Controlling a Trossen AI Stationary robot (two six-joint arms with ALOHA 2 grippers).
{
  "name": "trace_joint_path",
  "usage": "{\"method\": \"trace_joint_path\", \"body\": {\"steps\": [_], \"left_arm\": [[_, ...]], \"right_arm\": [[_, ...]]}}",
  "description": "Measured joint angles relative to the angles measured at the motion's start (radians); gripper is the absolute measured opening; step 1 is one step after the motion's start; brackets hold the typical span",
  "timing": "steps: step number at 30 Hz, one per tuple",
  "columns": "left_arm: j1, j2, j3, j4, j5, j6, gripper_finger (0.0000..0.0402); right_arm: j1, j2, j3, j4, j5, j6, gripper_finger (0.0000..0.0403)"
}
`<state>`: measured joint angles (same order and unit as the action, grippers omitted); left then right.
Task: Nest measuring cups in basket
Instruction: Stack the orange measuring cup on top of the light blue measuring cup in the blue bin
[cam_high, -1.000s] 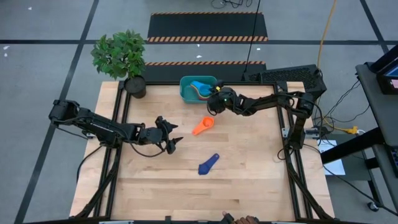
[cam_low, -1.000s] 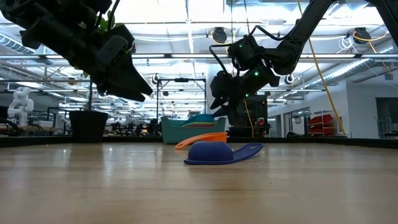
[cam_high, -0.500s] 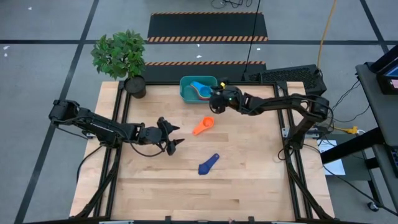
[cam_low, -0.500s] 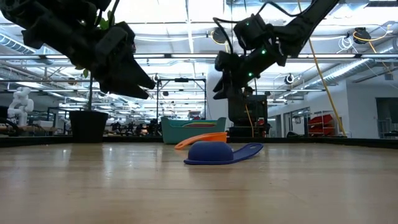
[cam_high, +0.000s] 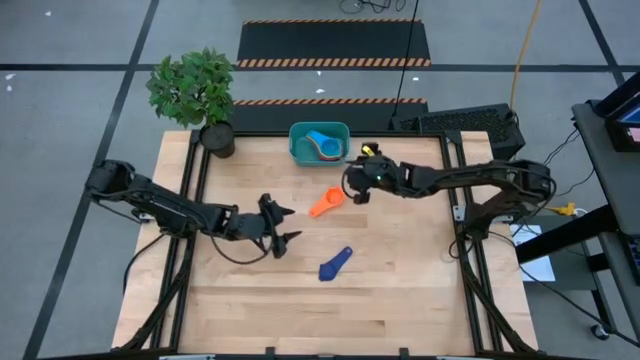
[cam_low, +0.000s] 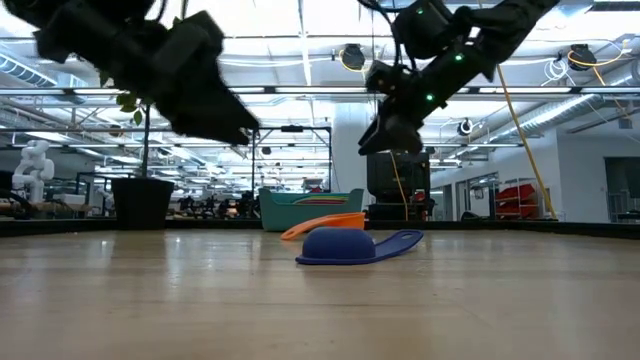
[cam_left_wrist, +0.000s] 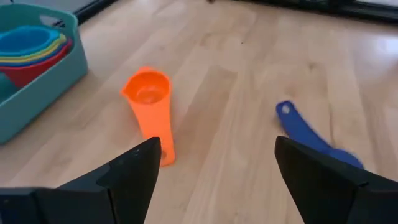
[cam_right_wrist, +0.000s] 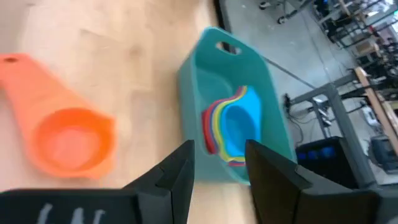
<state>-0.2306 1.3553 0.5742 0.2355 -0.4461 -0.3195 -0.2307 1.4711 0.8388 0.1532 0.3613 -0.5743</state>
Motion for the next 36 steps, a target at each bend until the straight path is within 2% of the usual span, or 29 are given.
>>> {"method": "trace_joint_path", "body": {"steps": [5,15,21,27,33,36], "left_arm": [[0.007,0.119,0.118,-0.105,-0.001,0.003,0.0319],[0.072,0.32,0.294,-0.27,-0.001,0.004,0.0319],[0.143,0.377,0.304,-0.235,-0.015,0.036,0.0319],[0.209,0.417,0.303,-0.194,0.049,0.055,0.032],[0.225,0.5,0.303,-0.088,0.061,0.087,0.032],[0.225,0.53,0.302,-0.068,0.018,0.071,0.0319]], "right_arm": [[0.04,-0.043,-0.069,-0.002,0.0,0.042,0.0137],[0.063,-0.174,-0.169,-0.001,0.002,0.012,0.0137],[0.063,-0.289,-0.217,-0.003,0.003,0.019,0.0137],[0.063,-0.374,-0.262,0.0,0.003,0.036,0.0137],[0.063,-0.399,-0.273,0.001,0.003,0.039,0.0137],[0.063,-0.397,-0.274,0.0,0.001,0.043,0.0137]]}}
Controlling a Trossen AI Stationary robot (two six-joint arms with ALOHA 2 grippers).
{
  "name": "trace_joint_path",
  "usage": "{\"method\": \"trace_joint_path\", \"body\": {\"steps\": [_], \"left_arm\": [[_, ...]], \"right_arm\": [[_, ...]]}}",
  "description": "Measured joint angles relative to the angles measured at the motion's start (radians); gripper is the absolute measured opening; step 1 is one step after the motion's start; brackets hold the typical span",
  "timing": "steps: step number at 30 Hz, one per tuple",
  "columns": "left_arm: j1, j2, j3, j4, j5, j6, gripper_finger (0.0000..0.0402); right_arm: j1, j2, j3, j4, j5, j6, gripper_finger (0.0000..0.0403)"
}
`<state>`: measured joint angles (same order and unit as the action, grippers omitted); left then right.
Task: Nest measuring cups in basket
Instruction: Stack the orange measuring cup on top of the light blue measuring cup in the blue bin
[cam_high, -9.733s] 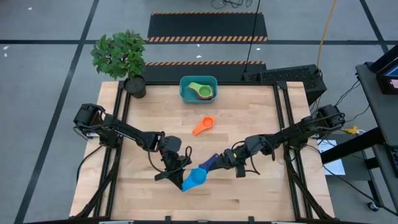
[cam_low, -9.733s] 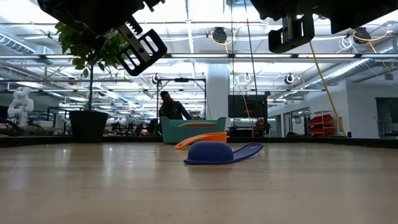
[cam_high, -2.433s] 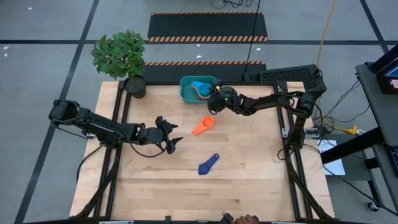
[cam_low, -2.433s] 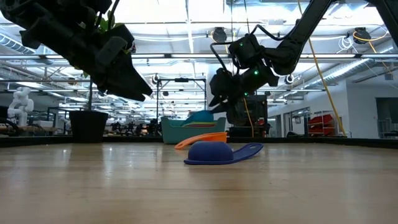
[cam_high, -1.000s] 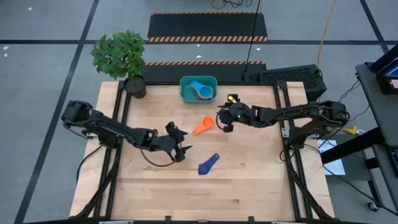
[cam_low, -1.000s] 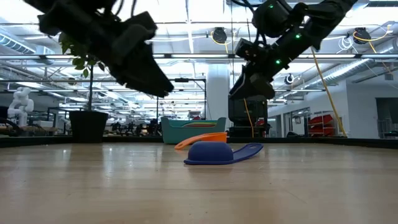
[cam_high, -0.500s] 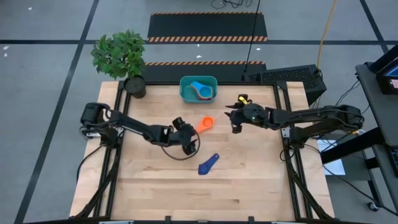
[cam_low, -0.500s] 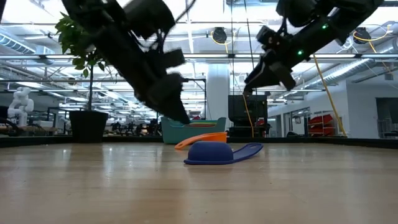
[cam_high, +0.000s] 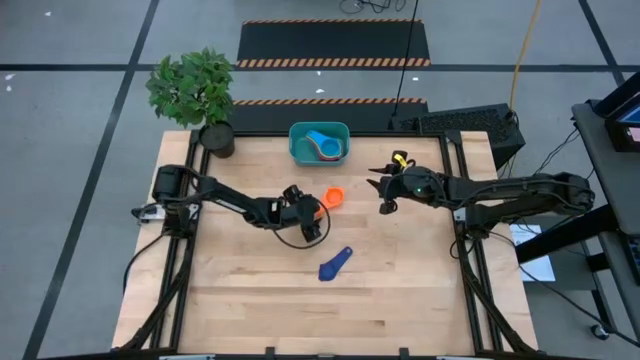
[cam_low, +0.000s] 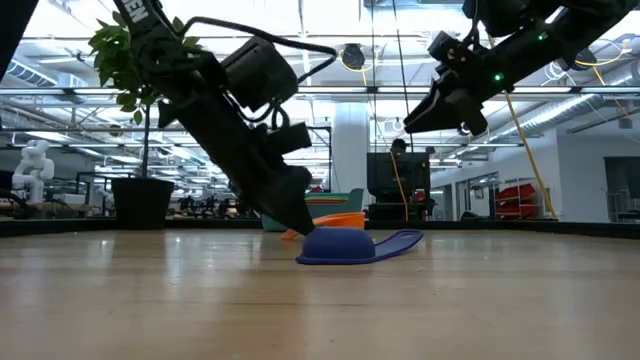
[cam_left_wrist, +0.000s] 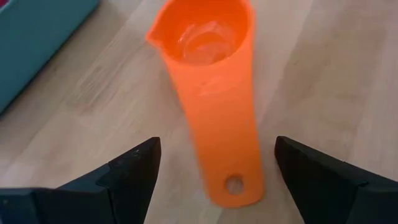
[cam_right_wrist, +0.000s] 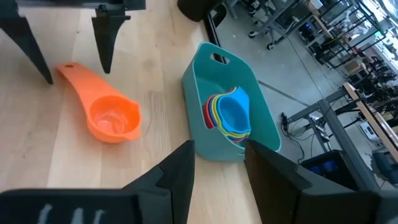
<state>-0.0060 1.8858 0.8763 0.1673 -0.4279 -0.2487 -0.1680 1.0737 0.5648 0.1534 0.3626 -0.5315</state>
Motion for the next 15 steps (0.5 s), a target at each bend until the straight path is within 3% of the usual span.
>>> {"method": "trace_joint_path", "body": {"steps": [5,9,15], "left_arm": [[0.003,0.018,0.001,0.005,-0.01,-0.035,0.0319],[0.02,0.019,0.001,0.018,0.073,-0.033,0.0313],[0.042,0.019,0.001,0.027,0.148,-0.002,0.0245]], "right_arm": [[0.0,0.0,0.0,0.0,-0.001,0.014,0.0137],[0.0,0.001,0.0,0.005,-0.001,0.017,0.0137],[0.0,0.001,0.0,0.02,-0.002,0.032,0.0137]]}}
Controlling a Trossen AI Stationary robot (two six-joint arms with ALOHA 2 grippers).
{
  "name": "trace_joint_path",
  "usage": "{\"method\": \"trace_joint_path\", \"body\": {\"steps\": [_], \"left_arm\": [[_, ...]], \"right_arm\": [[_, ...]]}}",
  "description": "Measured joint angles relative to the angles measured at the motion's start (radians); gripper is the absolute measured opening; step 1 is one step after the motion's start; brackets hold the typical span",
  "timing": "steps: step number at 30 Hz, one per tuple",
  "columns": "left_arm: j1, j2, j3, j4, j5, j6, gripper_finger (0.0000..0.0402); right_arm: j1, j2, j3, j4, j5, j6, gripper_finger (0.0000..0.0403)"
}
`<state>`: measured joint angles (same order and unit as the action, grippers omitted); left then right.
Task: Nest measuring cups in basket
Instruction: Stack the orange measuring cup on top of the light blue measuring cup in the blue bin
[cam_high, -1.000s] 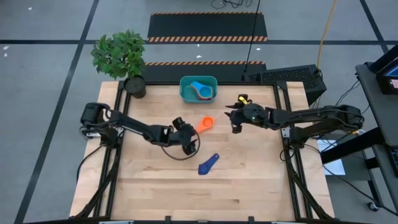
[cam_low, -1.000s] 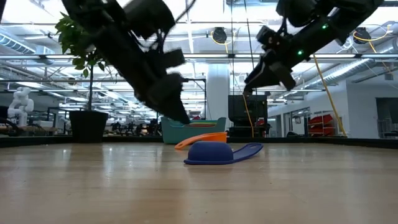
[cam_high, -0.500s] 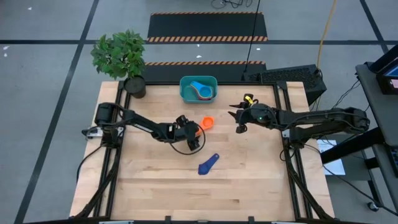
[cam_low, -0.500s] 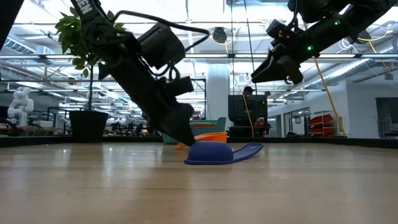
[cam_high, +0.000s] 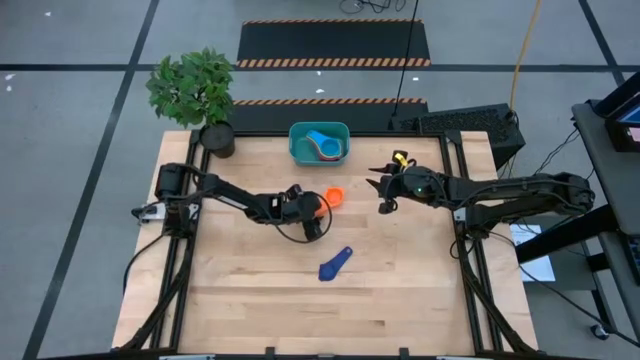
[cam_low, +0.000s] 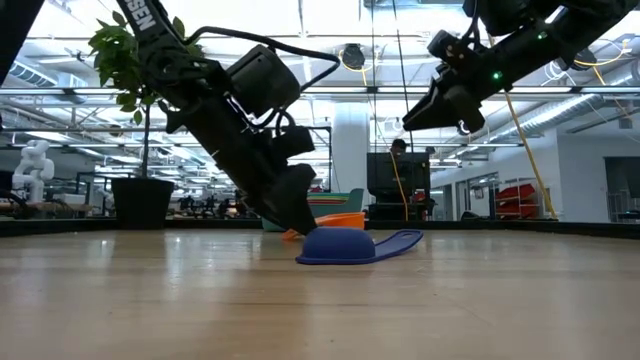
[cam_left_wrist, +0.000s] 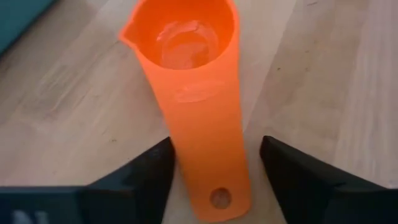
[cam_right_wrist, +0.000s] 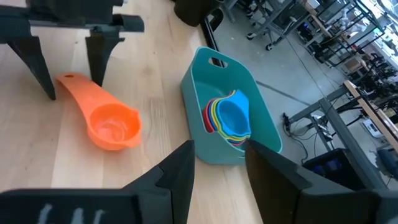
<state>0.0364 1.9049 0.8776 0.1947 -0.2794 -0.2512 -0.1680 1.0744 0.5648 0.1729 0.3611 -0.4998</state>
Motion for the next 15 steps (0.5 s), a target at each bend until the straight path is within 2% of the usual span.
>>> {"method": "trace_joint_path", "body": {"steps": [6,12,15], "left_arm": [[0.022,0.001,0.001,-0.001,0.074,0.033,0.0136],[0.051,0.0,0.001,-0.003,0.133,0.022,0.0117],[0.056,-0.008,0.0,-0.009,0.133,0.022,0.0086]], "right_arm": [[0.0,0.0,0.0,0.01,0.0,0.01,0.0137],[0.001,0.0,0.0,0.01,-0.001,0.017,0.0137],[0.009,0.0,0.0,0.01,-0.001,0.017,0.0137]]}}
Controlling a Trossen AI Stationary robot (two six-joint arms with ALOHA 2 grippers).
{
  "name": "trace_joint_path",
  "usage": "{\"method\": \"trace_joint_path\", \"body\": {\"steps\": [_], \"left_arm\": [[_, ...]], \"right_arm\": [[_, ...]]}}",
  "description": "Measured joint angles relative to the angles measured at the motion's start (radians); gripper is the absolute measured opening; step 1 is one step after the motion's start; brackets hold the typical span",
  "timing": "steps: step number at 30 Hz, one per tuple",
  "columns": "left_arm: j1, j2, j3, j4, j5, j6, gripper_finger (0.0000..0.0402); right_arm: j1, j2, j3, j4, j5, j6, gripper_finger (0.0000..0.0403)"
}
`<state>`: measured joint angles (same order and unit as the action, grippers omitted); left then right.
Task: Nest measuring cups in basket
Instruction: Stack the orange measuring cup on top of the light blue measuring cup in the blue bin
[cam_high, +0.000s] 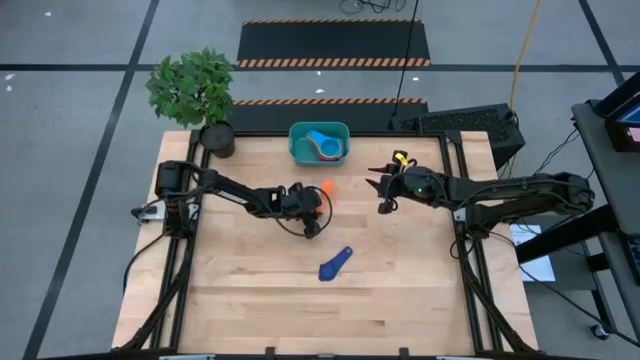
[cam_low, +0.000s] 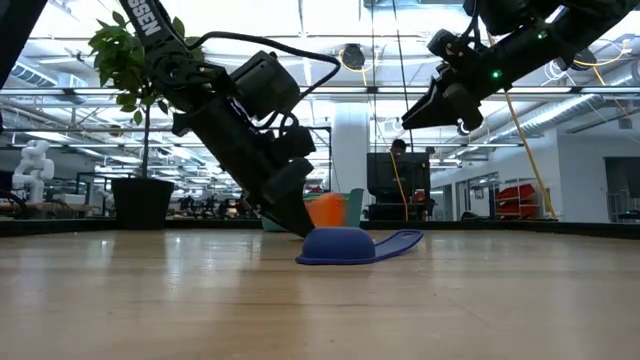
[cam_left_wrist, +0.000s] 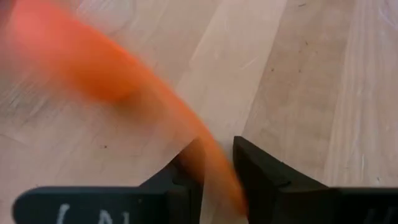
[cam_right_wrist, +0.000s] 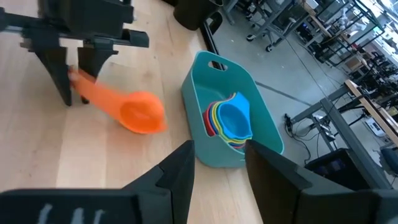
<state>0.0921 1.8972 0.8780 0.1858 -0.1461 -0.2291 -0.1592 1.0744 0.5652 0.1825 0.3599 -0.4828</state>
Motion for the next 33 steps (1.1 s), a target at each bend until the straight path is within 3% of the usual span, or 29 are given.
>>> {"method": "trace_joint_path", "body": {"steps": [4,8,16,27,33], "left_arm": [[0.0,-0.036,-0.005,-0.029,0.016,0.013,0.0063],[0.0,-0.094,-0.003,-0.045,0.057,0.04,0.0012],[-0.012,-0.153,-0.003,-0.103,0.083,0.086,0.0004],[-0.038,-0.331,-0.003,-0.151,0.306,0.124,0.0002],[-0.031,-0.402,-0.022,-0.132,0.474,0.094,0.0002]], "right_arm": [[0.018,0.006,0.0,0.002,-0.002,0.0,0.0137],[0.031,0.021,0.0,0.005,-0.013,-0.004,0.0137],[0.032,0.05,0.0,0.024,-0.051,0.003,0.0137],[0.113,0.068,0.001,0.034,-0.05,-0.119,0.0137],[0.226,0.063,0.001,0.073,-0.02,-0.401,0.0137]]}}
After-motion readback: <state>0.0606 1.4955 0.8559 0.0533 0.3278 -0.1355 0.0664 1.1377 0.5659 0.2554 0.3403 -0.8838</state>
